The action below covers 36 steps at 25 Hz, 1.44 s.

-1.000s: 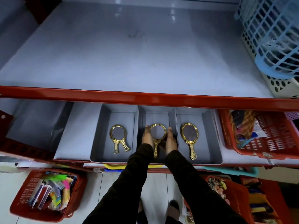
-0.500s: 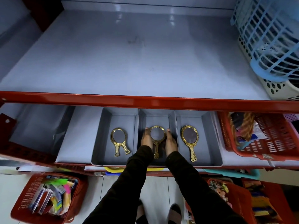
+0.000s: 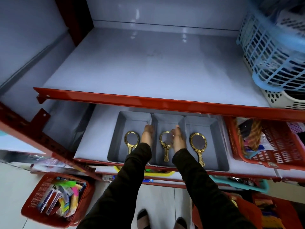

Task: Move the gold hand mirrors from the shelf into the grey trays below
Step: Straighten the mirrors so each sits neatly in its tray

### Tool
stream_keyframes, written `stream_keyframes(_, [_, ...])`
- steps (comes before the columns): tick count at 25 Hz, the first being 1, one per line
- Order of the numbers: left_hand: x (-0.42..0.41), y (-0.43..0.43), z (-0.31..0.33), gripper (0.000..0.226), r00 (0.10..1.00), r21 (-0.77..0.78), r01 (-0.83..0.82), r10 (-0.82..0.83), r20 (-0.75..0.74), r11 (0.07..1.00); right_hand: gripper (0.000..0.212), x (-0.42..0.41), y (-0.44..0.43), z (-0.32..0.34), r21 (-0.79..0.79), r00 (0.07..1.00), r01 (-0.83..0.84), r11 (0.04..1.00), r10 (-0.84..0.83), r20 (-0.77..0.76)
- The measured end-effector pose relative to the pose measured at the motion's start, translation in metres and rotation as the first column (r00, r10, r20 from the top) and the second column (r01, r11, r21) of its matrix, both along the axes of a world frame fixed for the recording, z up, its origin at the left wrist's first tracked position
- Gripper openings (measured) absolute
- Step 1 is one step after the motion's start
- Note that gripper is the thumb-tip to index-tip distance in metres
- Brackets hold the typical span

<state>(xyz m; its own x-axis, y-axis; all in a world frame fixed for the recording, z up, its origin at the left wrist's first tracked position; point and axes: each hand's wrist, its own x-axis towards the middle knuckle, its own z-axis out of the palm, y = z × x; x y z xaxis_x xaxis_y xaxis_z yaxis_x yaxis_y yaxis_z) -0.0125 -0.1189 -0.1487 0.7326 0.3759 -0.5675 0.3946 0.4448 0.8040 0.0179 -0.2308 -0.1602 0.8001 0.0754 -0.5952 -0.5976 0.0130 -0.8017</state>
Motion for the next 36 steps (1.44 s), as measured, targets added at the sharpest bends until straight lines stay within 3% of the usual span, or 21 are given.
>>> stream_keyframes(5, [-0.015,0.045,0.009,0.058,0.997,0.021,-0.079,0.079,0.014,0.997,0.067,-0.007,0.039,0.017,-0.010,0.993,-0.113,0.994,0.113,0.019])
stream_keyframes(7, [-0.022,0.064,0.010,0.060,0.990,-0.068,-0.138,0.140,0.015,0.988,0.065,-0.009,0.056,0.017,0.011,0.989,-0.150,0.989,0.150,-0.001])
stream_keyframes(13, [-0.033,0.105,-0.019,0.053,0.959,0.027,-0.219,0.220,-0.179,0.975,0.078,-0.022,0.108,-0.001,-0.065,0.959,-0.273,0.960,0.265,-0.102])
stream_keyframes(19, [-0.035,0.103,-0.043,0.061,0.943,-0.096,-0.221,0.187,-0.277,0.971,0.072,-0.024,0.137,-0.024,-0.187,0.919,-0.379,0.906,0.347,-0.185])
stream_keyframes(22, [-0.029,0.101,-0.066,0.088,0.926,-0.138,-0.256,0.203,-0.318,0.957,0.071,-0.029,0.143,-0.032,-0.148,0.938,-0.315,0.937,0.284,-0.201])
stream_keyframes(25, [-0.006,0.115,-0.200,0.116,0.914,-0.130,-0.264,0.205,-0.350,0.956,0.073,-0.033,0.145,-0.038,-0.088,0.949,-0.217,0.972,0.189,-0.250])
stream_keyframes(27, [0.001,0.118,-0.214,0.132,0.918,-0.153,-0.271,0.207,-0.339,0.950,0.078,-0.035,0.146,-0.041,-0.054,0.951,-0.161,0.985,0.141,-0.275])
stream_keyframes(31, [-0.018,0.111,-0.092,0.066,0.951,-0.103,-0.175,0.141,-0.275,0.979,0.078,-0.036,0.149,-0.043,-0.025,0.950,-0.107,0.994,0.095,-0.298])
stream_keyframes(36, [-0.021,0.116,-0.083,0.064,0.951,-0.157,-0.211,0.165,-0.261,0.965,0.069,-0.029,0.143,-0.046,-0.102,0.961,-0.152,0.983,0.123,-0.249])
